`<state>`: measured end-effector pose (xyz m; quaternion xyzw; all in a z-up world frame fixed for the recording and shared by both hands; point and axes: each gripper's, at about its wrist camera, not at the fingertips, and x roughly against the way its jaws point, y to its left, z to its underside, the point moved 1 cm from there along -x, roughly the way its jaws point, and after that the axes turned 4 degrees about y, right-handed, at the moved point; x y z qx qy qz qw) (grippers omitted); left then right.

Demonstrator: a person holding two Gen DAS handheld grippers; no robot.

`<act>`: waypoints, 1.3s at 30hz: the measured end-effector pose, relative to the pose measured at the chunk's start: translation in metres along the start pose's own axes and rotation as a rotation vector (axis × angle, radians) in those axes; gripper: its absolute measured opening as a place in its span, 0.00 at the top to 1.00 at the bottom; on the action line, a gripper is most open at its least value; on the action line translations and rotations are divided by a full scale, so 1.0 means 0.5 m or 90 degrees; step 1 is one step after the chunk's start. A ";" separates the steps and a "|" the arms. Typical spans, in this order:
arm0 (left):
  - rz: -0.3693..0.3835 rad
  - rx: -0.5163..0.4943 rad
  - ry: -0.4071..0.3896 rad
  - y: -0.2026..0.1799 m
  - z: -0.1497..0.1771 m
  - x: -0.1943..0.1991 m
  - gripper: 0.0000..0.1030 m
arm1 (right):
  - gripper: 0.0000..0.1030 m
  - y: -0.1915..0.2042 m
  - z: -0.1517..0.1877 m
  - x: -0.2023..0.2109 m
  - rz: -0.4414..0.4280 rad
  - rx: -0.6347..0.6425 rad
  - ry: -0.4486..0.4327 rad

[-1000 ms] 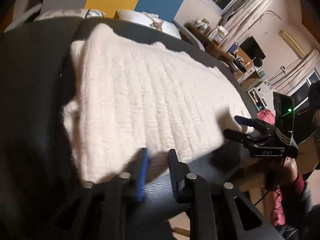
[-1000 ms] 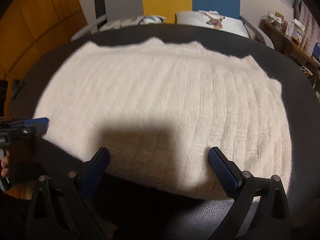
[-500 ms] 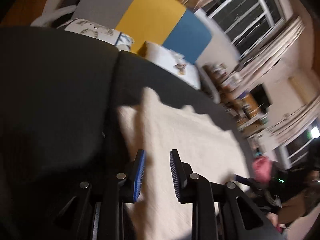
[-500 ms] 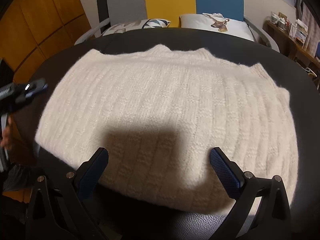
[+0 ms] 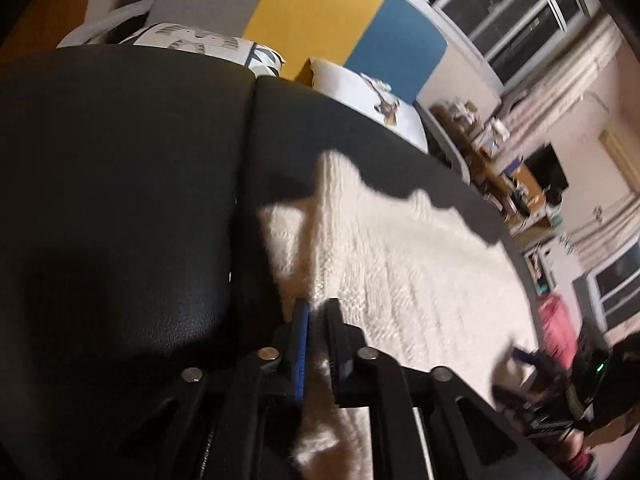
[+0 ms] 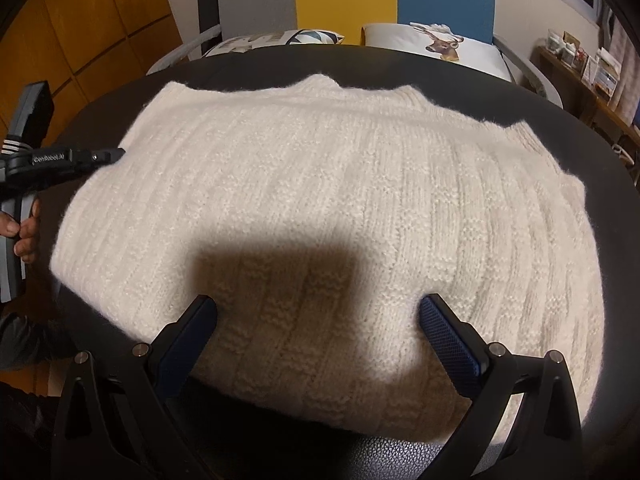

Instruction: Fold clothes

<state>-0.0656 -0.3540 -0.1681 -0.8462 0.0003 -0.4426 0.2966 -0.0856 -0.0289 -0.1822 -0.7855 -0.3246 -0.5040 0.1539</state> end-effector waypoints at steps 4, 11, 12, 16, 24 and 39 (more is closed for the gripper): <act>0.078 -0.031 -0.060 -0.050 -0.045 0.044 0.78 | 0.00 -0.013 -0.012 0.017 -0.021 -0.008 -0.008; 0.010 -0.209 0.054 -0.202 -0.068 -0.106 0.78 | 0.00 -0.073 -0.088 0.032 -0.034 -0.051 -0.051; -0.017 -0.205 0.064 -0.199 -0.066 -0.129 0.78 | 0.00 -0.078 -0.100 0.026 -0.025 -0.049 -0.045; -0.037 -0.135 0.055 -0.155 -0.063 -0.146 0.80 | 0.00 -0.109 -0.129 -0.018 0.088 -0.034 -0.012; 0.127 0.100 0.030 0.018 -0.015 -0.013 0.66 | 0.00 -0.140 -0.095 0.031 -0.086 -0.112 -0.061; 0.256 0.206 0.149 0.082 0.039 -0.082 0.46 | 0.00 -0.139 -0.047 0.057 -0.179 -0.189 -0.055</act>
